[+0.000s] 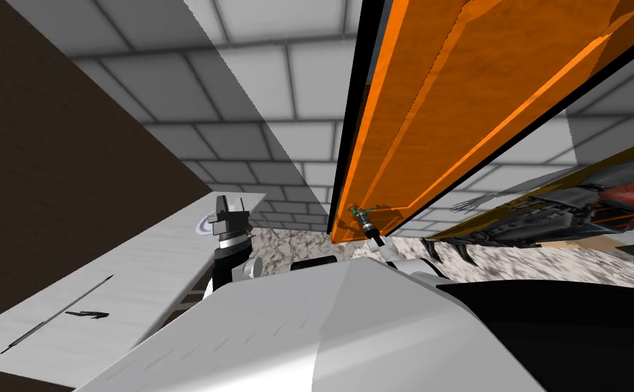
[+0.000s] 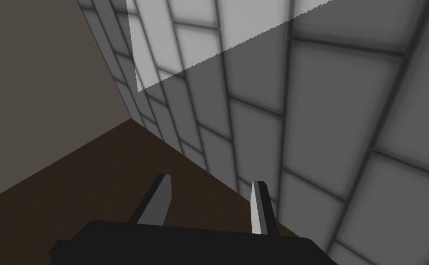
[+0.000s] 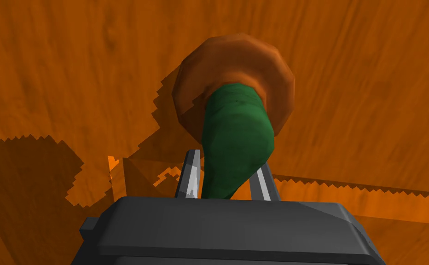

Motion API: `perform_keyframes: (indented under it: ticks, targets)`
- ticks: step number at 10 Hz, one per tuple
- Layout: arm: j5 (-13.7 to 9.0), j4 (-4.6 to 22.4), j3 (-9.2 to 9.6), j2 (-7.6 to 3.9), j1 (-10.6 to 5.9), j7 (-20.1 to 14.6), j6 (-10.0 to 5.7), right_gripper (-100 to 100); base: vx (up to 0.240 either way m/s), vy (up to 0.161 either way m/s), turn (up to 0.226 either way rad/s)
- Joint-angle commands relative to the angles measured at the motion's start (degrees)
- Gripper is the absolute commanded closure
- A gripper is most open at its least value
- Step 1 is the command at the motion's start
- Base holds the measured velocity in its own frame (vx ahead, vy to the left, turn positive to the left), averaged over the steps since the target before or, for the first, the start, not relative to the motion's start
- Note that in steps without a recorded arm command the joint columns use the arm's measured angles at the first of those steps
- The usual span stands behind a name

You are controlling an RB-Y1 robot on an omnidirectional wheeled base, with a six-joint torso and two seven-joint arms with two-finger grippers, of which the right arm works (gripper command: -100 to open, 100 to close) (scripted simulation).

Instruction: Pull the door open

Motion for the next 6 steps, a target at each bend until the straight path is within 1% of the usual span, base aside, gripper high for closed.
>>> perform_keyframes:
  ticks: [1,2,3,4,5,6]
  targets:
    - [0.6,0.4,0.84,-1.17,0.32,-1.5,-1.85,100,-0.197,-0.09,0.118]
    - [0.8,0.5,1.19,-1.51,0.57,-2.0,-2.36,100,-0.214,-0.097,0.126]
    - [0.7,0.7,1.05,-1.02,0.28,-1.6,-1.9,100,-0.089,-0.034,0.037]
    - [1.4,0.4,1.77,-1.82,1.54,-3.0,-3.71,100,-0.146,-0.032,0.13]
    - [1.6,0.2,1.93,-2.1,1.89,-3.4,-4.18,100,-0.197,-0.08,0.092]
    - [2.3,-0.2,2.48,-3.02,3.06,-4.6,-5.76,100,-0.243,-0.08,0.143]
